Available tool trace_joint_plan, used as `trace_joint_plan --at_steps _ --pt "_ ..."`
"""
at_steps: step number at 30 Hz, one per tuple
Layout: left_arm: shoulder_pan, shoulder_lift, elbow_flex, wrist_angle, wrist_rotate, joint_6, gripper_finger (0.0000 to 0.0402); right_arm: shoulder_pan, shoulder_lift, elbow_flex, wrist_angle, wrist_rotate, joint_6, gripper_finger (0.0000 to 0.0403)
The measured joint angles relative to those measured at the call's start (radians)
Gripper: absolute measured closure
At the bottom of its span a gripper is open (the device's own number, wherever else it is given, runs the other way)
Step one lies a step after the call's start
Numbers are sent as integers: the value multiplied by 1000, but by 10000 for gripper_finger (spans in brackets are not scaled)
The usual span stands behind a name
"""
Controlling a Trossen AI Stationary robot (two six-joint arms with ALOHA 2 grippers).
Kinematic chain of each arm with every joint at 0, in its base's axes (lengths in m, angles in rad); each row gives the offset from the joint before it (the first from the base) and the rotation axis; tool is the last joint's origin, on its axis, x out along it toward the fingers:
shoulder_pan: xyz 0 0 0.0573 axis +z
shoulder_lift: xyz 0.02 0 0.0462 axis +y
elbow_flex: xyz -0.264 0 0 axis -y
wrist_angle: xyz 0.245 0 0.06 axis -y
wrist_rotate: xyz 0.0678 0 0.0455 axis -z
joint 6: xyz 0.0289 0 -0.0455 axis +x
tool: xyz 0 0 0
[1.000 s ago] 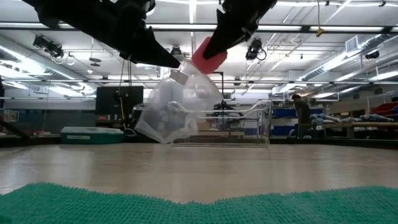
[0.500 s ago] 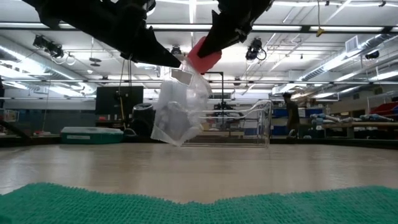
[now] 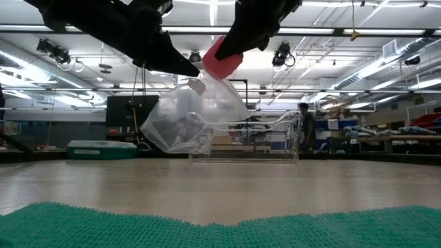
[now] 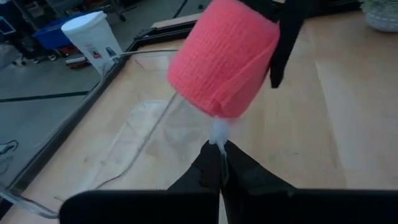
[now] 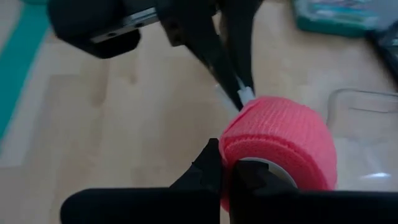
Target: Roll bandage
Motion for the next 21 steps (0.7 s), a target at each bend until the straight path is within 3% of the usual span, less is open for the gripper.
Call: trace_joint_plan --at_steps 3,14,21 --pt "-7 0 0 6 4 0 396 -3 -1 -9 20 -81 -8 401" --pt "-24 -7 0 51 59 -5 396 24 -15 -86 60 -56 11 402" --pt "-24 -9 2 71 80 -22 396 16 -56 -259 333 -123 1 402"
